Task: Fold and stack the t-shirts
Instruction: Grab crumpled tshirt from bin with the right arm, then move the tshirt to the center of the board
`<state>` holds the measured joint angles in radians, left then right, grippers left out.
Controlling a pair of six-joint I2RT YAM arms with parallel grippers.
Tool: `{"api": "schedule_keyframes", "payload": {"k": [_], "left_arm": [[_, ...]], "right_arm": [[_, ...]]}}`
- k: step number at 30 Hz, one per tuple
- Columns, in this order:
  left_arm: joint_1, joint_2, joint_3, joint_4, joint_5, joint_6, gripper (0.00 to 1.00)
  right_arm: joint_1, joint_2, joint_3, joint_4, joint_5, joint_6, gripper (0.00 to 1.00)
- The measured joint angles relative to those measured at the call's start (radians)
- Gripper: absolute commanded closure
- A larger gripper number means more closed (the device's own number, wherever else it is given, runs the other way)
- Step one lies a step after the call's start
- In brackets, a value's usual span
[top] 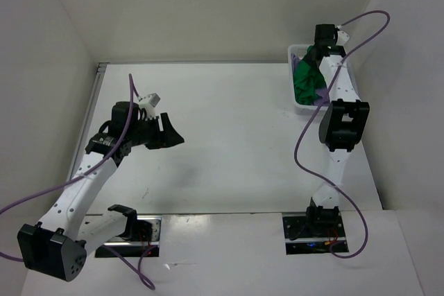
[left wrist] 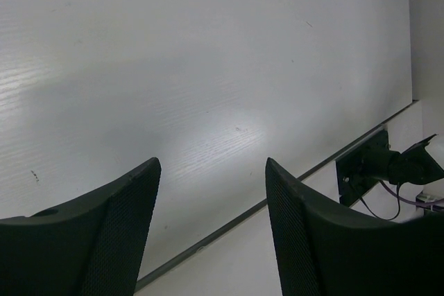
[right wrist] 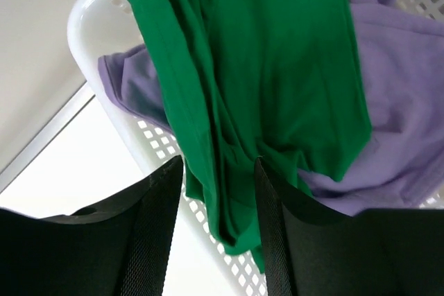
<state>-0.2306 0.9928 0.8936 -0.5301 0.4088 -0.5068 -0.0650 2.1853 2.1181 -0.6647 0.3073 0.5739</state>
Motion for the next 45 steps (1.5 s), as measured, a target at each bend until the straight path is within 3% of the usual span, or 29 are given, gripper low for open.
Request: {"api": "schedule_keyframes", "payload": {"k": [4, 10, 16, 20, 28, 32, 38, 43, 45], "left_arm": [[0.000, 0.003, -0.002, 0.000, 0.000, -0.011, 0.38], [0.000, 0.004, -0.002, 0.000, -0.002, -0.021, 0.40], [0.000, 0.004, -0.002, 0.001, -0.013, -0.030, 0.42], [0.000, -0.005, -0.002, 0.004, -0.026, -0.052, 0.42], [0.000, -0.017, 0.009, 0.017, -0.047, -0.100, 0.42], [0.003, 0.021, 0.073, 0.022, -0.082, -0.101, 0.39], [0.052, 0.074, 0.152, 0.027, -0.142, -0.104, 0.34], [0.101, 0.125, 0.212, 0.032, -0.169, -0.104, 0.30], [0.111, 0.129, 0.213, 0.034, -0.171, -0.104, 0.30]], "right_arm": [[0.000, 0.065, 0.084, -0.016, -0.010, -0.018, 0.76], [0.000, 0.069, 0.100, -0.020, -0.030, -0.023, 0.99], [0.000, 0.064, 0.119, -0.016, -0.042, -0.025, 0.99], [0.000, -0.035, 0.008, 0.000, -0.070, -0.019, 0.99], [0.048, -0.503, -0.055, 0.039, -0.129, -0.018, 0.99], [0.151, -0.668, 0.071, 0.068, -0.264, -0.004, 0.99], [0.262, -0.720, 0.190, 0.136, -0.513, 0.102, 0.99], [0.317, -0.719, 0.089, 0.228, -0.687, 0.188, 0.99], [0.321, -0.719, -0.055, 0.285, -0.717, 0.200, 0.99]]}}
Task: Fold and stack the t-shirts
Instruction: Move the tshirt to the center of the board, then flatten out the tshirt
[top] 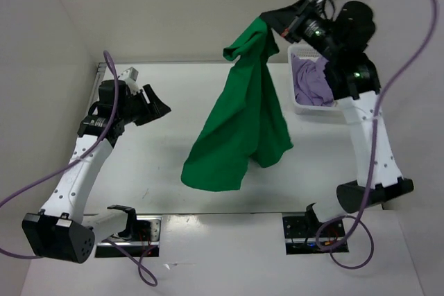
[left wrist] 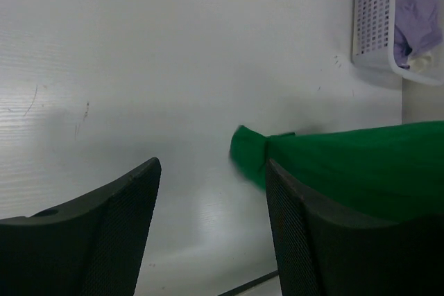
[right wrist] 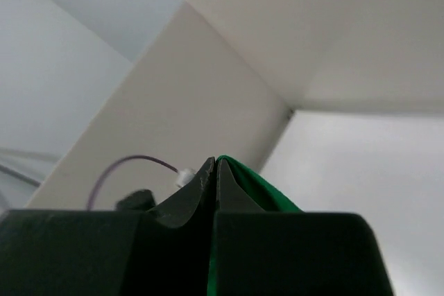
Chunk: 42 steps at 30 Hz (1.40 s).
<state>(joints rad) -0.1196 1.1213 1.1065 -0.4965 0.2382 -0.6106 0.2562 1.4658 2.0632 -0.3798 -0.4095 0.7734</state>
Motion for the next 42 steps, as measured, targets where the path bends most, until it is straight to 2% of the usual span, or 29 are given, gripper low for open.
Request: {"api": "schedule_keyframes", "payload": {"k": [2, 6, 7, 8, 12, 16, 17, 19, 20, 24, 27, 29, 30, 31, 33, 39, 42], "left_arm": [[0.009, 0.003, 0.000, 0.000, 0.002, -0.001, 0.30], [0.014, 0.003, -0.035, 0.026, 0.006, 0.002, 0.28], [0.014, 0.003, -0.055, 0.024, 0.006, 0.005, 0.28], [0.014, 0.005, -0.068, 0.024, 0.005, 0.008, 0.28], [0.006, 0.011, -0.102, 0.013, -0.004, 0.030, 0.28], [-0.065, 0.028, -0.120, 0.016, -0.024, 0.042, 0.31], [-0.118, 0.042, -0.150, 0.026, -0.027, 0.041, 0.35], [-0.147, 0.049, -0.183, 0.029, -0.024, 0.036, 0.40], [-0.154, 0.048, -0.212, 0.032, -0.025, 0.031, 0.44], [-0.151, 0.010, -0.295, 0.026, -0.037, -0.005, 0.45], [-0.151, -0.050, -0.323, 0.025, -0.042, -0.035, 0.45], [-0.151, -0.091, -0.327, 0.023, -0.051, -0.051, 0.45], [-0.151, -0.119, -0.327, 0.021, -0.056, -0.053, 0.44], [-0.151, -0.129, -0.327, 0.018, -0.060, -0.053, 0.44], [-0.141, -0.162, -0.326, 0.007, -0.062, -0.055, 0.44], [-0.116, -0.188, -0.312, -0.014, -0.060, -0.079, 0.41], [-0.116, -0.188, -0.301, -0.016, -0.058, -0.084, 0.40]], "right_arm": [[0.002, 0.043, -0.126, 0.024, -0.017, 0.008, 0.99], [0.024, 0.228, -0.221, 0.021, 0.029, 0.011, 0.99], [0.034, 0.272, -0.225, 0.017, 0.051, 0.011, 0.91], [0.039, 0.335, -0.214, 0.014, 0.077, 0.008, 0.77], [0.047, 0.540, -0.079, -0.074, 0.140, -0.012, 0.50], [0.058, 0.499, -0.137, -0.087, 0.223, -0.053, 0.51], [0.065, 0.448, -0.182, -0.091, 0.244, -0.066, 0.68], [0.084, 0.373, -0.247, -0.087, 0.270, -0.090, 0.80], [0.098, 0.325, -0.299, -0.077, 0.283, -0.096, 0.92], [0.231, 0.212, -0.484, -0.072, 0.336, -0.138, 0.99], [0.372, 0.259, -0.567, -0.070, 0.363, -0.162, 0.99], [0.450, 0.310, -0.619, -0.061, 0.377, -0.168, 0.89], [0.490, 0.342, -0.657, -0.063, 0.379, -0.169, 0.78], [0.506, 0.356, -0.680, -0.061, 0.378, -0.170, 0.77], [0.534, 0.390, -0.733, -0.074, 0.378, -0.175, 0.69], [0.563, 0.436, -0.733, -0.078, 0.446, -0.190, 0.56], [0.584, 0.457, -0.733, -0.078, 0.469, -0.192, 0.55]]}}
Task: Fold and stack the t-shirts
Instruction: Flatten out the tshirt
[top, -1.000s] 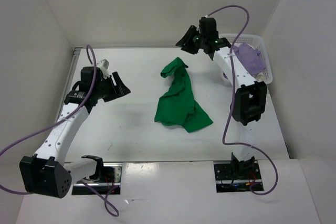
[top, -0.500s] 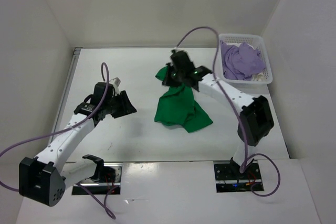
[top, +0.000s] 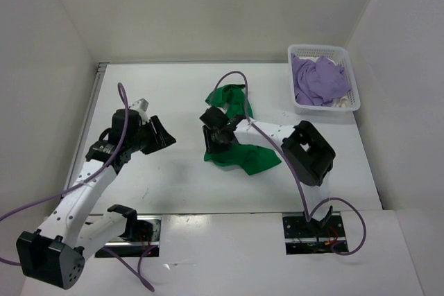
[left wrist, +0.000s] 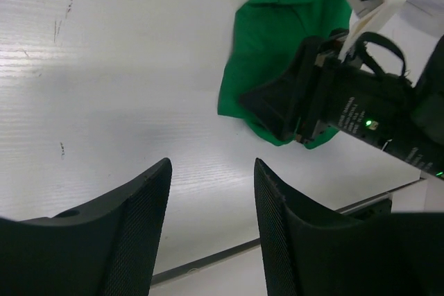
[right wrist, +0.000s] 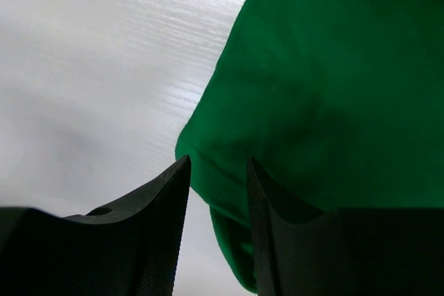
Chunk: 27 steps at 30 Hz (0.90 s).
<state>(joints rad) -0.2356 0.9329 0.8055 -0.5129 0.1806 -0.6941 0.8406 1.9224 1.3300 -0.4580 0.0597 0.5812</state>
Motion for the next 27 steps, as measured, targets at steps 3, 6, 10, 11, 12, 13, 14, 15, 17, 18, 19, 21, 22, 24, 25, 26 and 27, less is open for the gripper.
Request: {"api": "schedule_keyframes", "payload": {"k": [3, 6, 10, 11, 12, 13, 14, 15, 17, 18, 19, 21, 22, 24, 25, 26, 27], "left_arm": [[0.003, 0.000, 0.014, -0.002, 0.000, -0.014, 0.40], [0.006, 0.001, 0.033, -0.009, -0.003, -0.017, 0.40], [0.018, 0.015, 0.115, -0.014, -0.026, -0.016, 0.40], [0.021, 0.016, 0.126, -0.010, -0.030, -0.016, 0.40], [0.027, 0.021, 0.148, -0.016, -0.036, -0.016, 0.40], [0.031, 0.028, 0.177, -0.023, -0.041, -0.017, 0.40], [0.035, 0.037, 0.217, -0.019, -0.047, -0.018, 0.40], [0.036, 0.043, 0.241, -0.018, -0.050, -0.020, 0.40], [0.037, 0.055, 0.288, -0.010, -0.053, -0.022, 0.40], [0.041, 0.061, 0.308, -0.003, -0.052, -0.026, 0.39], [0.042, 0.068, 0.326, 0.013, -0.051, -0.034, 0.39], [0.044, 0.072, 0.332, 0.023, -0.049, -0.043, 0.39], [0.046, 0.075, 0.333, 0.025, -0.048, -0.046, 0.39], [0.051, 0.083, 0.333, 0.024, -0.044, -0.048, 0.38], [0.055, 0.085, 0.333, 0.024, -0.044, -0.048, 0.38], [0.058, 0.086, 0.333, 0.023, -0.042, -0.048, 0.36], [0.061, 0.086, 0.333, 0.024, -0.042, -0.049, 0.36]], "right_arm": [[0.020, 0.015, 0.000, 0.000, 0.017, 0.000, 0.55], [0.045, 0.034, 0.008, -0.002, 0.037, -0.001, 0.55], [0.079, 0.055, 0.026, -0.005, 0.065, -0.004, 0.52], [0.082, 0.056, 0.029, -0.006, 0.069, -0.004, 0.51], [0.085, 0.059, 0.033, -0.007, 0.074, -0.006, 0.51], [0.087, 0.063, 0.039, -0.007, 0.079, -0.008, 0.51], [0.087, 0.066, 0.042, -0.007, 0.081, -0.009, 0.49], [0.087, 0.071, 0.045, -0.007, 0.084, -0.012, 0.49], [0.087, 0.076, 0.045, -0.008, 0.088, -0.015, 0.49], [0.087, 0.079, 0.049, -0.008, 0.088, -0.016, 0.53], [0.087, 0.082, 0.051, -0.006, 0.092, -0.017, 0.63], [0.087, 0.089, 0.053, -0.003, 0.105, -0.019, 0.75], [0.087, 0.091, 0.053, -0.001, 0.115, -0.017, 0.85], [0.086, 0.092, 0.053, -0.002, 0.136, -0.005, 0.96], [0.086, 0.093, 0.053, -0.002, 0.140, -0.003, 0.98], [0.086, 0.092, 0.053, -0.002, 0.143, -0.002, 1.00], [0.084, 0.092, 0.053, -0.002, 0.143, 0.001, 1.00]]}}
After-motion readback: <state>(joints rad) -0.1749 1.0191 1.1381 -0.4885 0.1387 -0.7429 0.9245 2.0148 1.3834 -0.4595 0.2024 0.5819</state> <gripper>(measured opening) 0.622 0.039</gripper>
